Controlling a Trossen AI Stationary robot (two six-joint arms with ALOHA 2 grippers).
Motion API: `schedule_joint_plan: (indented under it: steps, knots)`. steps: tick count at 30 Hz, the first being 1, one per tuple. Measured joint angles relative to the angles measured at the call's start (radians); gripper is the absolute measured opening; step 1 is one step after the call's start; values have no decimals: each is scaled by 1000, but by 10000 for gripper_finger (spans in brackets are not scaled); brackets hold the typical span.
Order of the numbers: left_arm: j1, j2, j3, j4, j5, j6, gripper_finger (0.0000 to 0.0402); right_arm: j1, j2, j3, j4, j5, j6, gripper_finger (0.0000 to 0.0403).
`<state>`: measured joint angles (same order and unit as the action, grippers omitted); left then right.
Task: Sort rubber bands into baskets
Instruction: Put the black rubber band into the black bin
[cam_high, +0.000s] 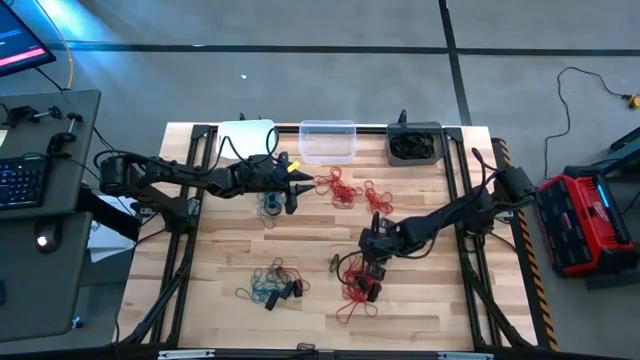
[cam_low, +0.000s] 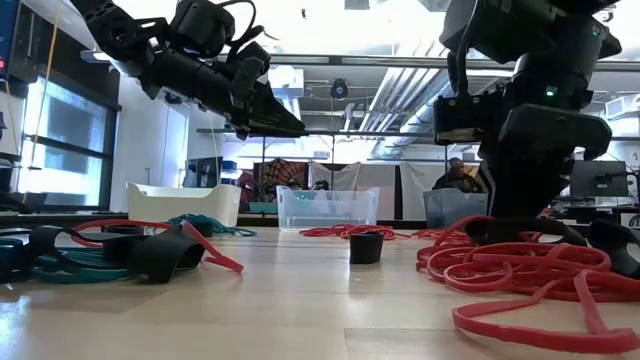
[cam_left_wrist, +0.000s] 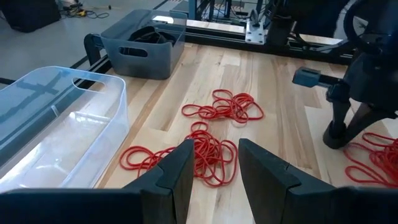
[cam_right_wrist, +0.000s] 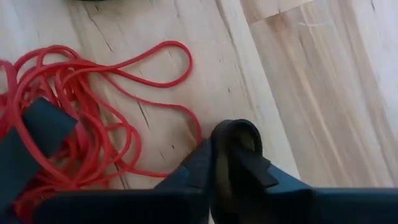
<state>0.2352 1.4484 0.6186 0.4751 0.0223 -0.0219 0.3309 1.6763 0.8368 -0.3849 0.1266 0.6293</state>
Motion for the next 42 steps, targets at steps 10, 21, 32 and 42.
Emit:
schedule_joint_plan:
  steps: [10, 21, 32, 42]
  knots:
    - [0, 0, 0, 1, -1, 0, 120, -32, -28, 0, -32, -23, -60, 2]
    - [3, 0, 0, 11, -9, 9, 120, -276, -319, 0, -248, 170, -155, 0]
    - [27, 0, 0, 21, -9, 8, 120, -796, -500, 0, -282, 245, -318, 0]
    - [27, 0, 0, 24, -9, 8, 120, -1080, -376, 0, -184, 160, -392, 0]
